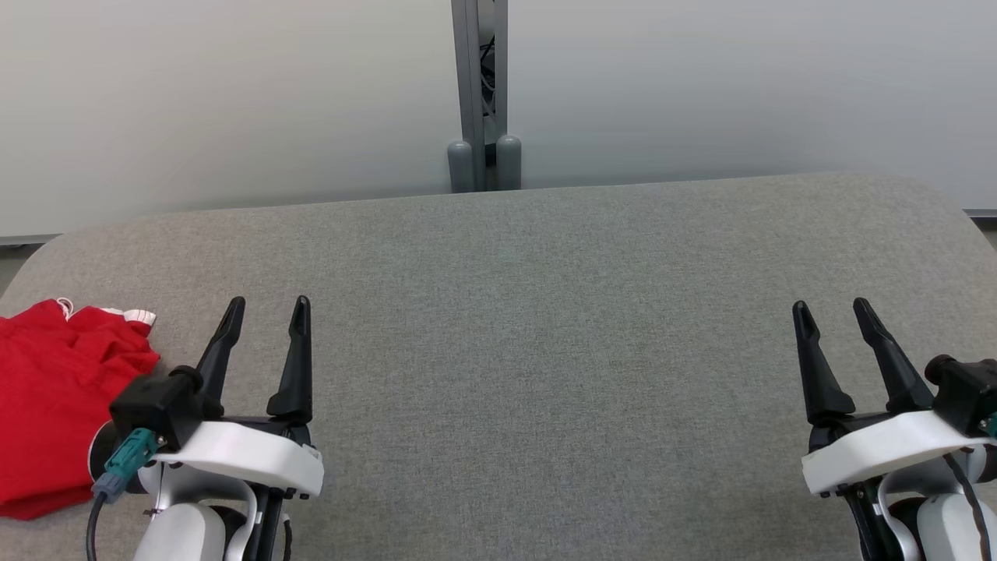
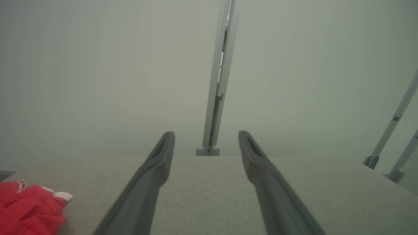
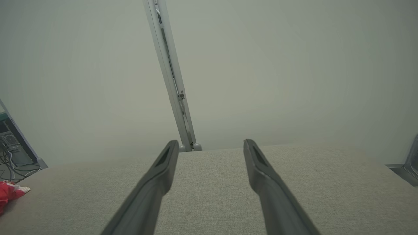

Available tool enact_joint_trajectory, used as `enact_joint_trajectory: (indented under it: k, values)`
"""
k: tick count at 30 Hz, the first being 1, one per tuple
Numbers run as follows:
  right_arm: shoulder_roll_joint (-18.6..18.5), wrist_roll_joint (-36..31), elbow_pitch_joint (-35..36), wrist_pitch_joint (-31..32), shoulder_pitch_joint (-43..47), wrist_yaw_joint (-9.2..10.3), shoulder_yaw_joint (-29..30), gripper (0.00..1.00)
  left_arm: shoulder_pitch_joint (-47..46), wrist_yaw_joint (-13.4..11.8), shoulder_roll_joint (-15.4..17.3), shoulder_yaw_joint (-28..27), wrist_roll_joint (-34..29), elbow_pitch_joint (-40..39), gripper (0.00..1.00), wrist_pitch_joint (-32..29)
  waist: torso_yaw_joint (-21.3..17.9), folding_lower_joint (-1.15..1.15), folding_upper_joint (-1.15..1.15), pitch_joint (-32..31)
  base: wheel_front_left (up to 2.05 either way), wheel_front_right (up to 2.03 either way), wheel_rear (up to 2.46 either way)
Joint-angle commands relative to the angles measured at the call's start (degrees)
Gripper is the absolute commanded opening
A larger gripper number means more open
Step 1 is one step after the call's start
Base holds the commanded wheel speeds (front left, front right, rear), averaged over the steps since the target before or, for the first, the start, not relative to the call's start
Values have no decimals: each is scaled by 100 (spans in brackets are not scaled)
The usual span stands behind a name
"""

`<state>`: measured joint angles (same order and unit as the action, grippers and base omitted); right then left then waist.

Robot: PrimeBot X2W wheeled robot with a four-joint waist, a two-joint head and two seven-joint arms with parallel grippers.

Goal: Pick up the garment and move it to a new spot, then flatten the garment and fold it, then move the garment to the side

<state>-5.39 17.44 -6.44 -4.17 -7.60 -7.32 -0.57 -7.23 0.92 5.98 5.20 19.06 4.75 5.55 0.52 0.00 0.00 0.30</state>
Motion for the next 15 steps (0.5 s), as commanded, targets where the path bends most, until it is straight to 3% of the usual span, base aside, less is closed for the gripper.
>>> enact_joint_trajectory:
  k: [1, 15]
  values:
    - [-24, -124, 28, -101, 32, -24, -28, 100, 40, -33, 7, -49, -139, -50, 100, -7, -2, 0, 0, 0, 0, 0, 0]
    - [124, -460, 91, -346, 216, -26, -37, 100, 208, -123, 52, -152, -688, -115, 100, -221, 23, 0, 0, -20, 0, 0, 0]
